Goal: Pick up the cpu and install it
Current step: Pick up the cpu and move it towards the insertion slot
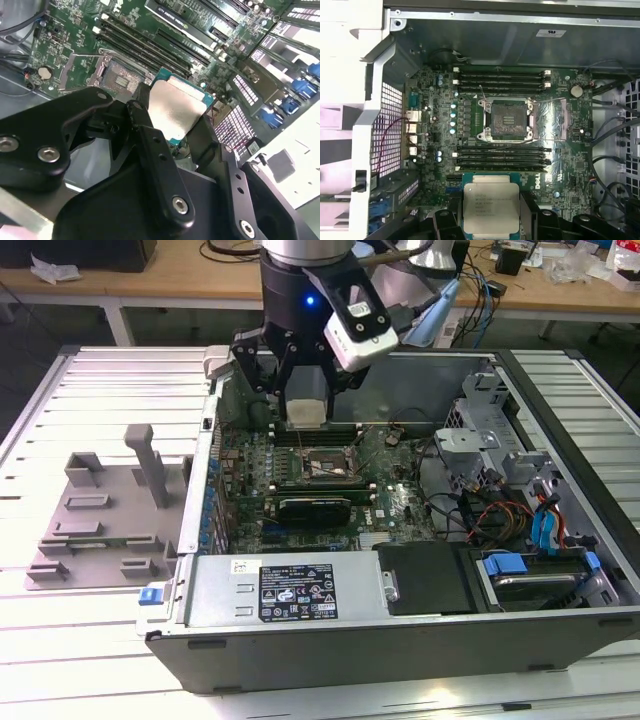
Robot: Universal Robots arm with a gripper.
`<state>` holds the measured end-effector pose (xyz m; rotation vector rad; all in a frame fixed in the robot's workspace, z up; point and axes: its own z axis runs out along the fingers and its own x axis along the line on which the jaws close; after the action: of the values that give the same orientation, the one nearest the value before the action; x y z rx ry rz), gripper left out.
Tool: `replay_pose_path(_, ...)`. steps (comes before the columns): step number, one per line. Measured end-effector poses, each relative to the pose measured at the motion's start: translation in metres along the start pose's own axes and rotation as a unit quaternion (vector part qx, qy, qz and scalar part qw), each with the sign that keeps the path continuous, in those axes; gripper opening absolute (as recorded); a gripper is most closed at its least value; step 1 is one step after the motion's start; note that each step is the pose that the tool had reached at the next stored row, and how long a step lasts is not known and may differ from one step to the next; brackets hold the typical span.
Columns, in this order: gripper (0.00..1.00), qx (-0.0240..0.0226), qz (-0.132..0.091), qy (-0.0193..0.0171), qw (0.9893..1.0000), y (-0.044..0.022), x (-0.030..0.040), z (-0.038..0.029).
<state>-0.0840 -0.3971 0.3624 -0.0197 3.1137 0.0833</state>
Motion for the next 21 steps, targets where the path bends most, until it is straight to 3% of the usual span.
replay_pose_path(6, 0.54, 0.0, 0.0, 0.0, 1.0, -0.0006, -0.001, 0.0105)
replay_pose_path(14, 0.54, 0.0, 0.0, 0.0, 1.0, -0.0017, -0.0016, 0.0308)
replay_pose_path(15, 0.54, 0.0, 0.0, 0.0, 1.0, -0.0019, -0.008, 0.0336)
replay_pose_path(21, 0.54, 0.0, 0.0, 0.0001, 1.0, -0.0017, -0.0184, 0.0378)
